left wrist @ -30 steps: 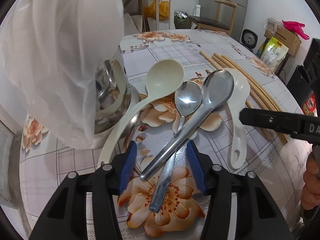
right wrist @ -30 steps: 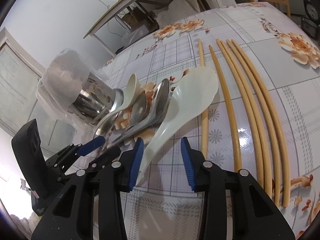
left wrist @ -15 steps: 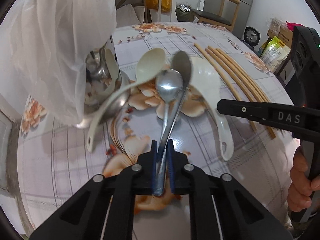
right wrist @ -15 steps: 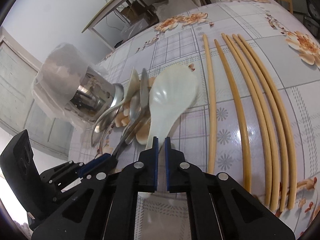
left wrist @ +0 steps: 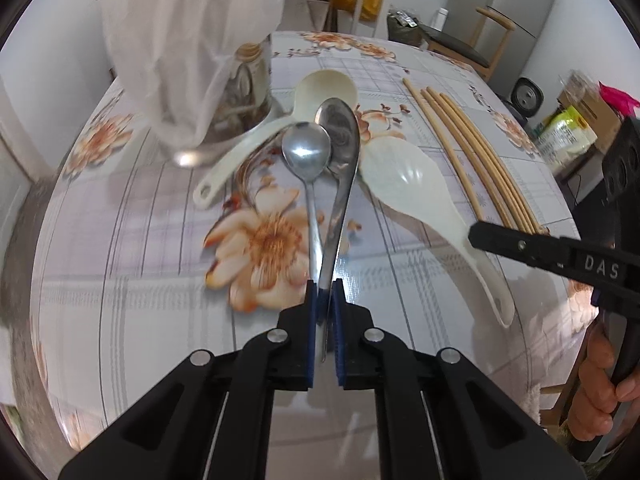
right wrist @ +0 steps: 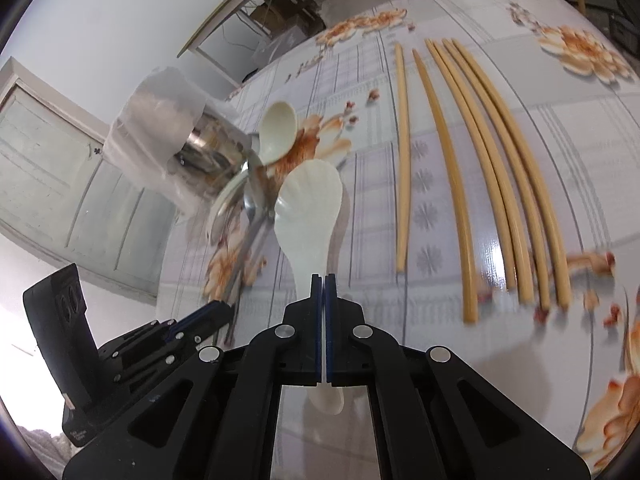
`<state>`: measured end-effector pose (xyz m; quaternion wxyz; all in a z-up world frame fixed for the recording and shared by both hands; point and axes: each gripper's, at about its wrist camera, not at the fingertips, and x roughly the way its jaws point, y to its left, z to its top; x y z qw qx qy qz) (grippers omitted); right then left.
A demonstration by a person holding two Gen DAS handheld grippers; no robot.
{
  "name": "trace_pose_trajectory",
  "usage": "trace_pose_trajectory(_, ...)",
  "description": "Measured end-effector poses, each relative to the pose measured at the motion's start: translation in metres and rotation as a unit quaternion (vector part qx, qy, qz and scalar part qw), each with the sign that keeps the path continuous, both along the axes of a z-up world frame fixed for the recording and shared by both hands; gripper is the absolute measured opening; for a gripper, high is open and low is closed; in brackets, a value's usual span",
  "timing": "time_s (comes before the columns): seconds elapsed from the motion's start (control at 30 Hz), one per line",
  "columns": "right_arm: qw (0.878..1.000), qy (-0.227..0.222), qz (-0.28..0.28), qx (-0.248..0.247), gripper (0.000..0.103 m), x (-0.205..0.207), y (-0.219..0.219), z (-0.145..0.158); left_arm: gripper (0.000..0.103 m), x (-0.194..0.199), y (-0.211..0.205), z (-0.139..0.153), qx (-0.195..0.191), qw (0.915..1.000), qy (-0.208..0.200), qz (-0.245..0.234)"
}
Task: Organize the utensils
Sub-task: 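Grasp the two metal spoons with the left tool while the right tool grasps the white rice paddle, then lift the spoons with the left tool while the right tool lifts the paddle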
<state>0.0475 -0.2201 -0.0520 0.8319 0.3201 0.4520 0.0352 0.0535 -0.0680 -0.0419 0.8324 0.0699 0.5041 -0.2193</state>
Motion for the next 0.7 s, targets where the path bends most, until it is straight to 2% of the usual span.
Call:
trace_pose_trajectory(0.27,1.0,0.012,-0.005,-0.013,0.0,-0.023,-0.002,-0.001,0.008,-0.014,0.001,-0.001,-0.011,0.9997,0.02,0.005)
trace_pose_trajectory(0.37,1.0,0.009,-0.007,-0.019,0.0,-0.025,-0.004,0.0,0.012,-0.017,0.002,0.002,-0.03,0.9993,0.02,-0.005)
trace_pose_trajectory(0.43,1.0,0.01,-0.006,-0.024,0.0,-0.025,-0.004,0.001,0.02,-0.02,0.003,0.006,-0.049,0.9985,0.02,-0.017)
trace_pose_trajectory(0.6,0.999,0.013,0.002,-0.038,0.0,-0.023,-0.001,0.002,0.023,-0.024,0.004,0.017,-0.099,0.9931,0.022,-0.059)
trace_pose_trajectory(0.7,0.999,0.014,0.002,-0.039,0.002,-0.022,0.0,0.0,0.023,-0.019,0.005,0.024,-0.113,0.991,0.015,-0.071)
